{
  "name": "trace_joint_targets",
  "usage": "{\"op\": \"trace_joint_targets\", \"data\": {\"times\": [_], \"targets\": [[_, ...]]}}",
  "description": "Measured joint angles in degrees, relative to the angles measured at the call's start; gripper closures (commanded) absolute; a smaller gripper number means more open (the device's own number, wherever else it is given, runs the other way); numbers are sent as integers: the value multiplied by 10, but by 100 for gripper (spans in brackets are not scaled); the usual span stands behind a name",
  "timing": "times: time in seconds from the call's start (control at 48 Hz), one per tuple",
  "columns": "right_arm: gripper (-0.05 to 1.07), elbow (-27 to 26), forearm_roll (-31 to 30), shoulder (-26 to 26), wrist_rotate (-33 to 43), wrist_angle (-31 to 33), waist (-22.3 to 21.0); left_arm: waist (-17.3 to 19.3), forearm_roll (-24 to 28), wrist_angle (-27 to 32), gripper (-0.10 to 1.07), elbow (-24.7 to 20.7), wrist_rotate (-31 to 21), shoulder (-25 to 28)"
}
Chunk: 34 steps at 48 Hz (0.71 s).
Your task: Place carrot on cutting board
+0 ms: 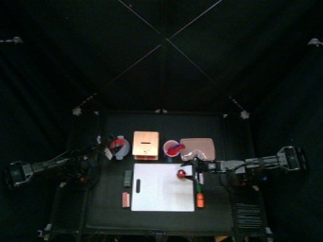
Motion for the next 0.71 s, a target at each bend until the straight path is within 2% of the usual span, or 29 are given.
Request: {"op": "trace_joint_targets", "data": {"times": [0.188, 0.354, 0.521, 0.708], "targets": [[11, -18, -9, -4, -6, -30, -6, -143, 1, -63, 7, -21, 0, -2], [11, -23, -35, -9, -4, -81, -14, -247, 2, -140, 8, -24, 0, -2], [11, -23, -40, -13, -4, -129, -19, -300, 2, -177, 8, -25, 0, -2], [11, -23, -41, -13, -5, -153, -25, -319, 2, -180, 8, -33, 0, -2]]}}
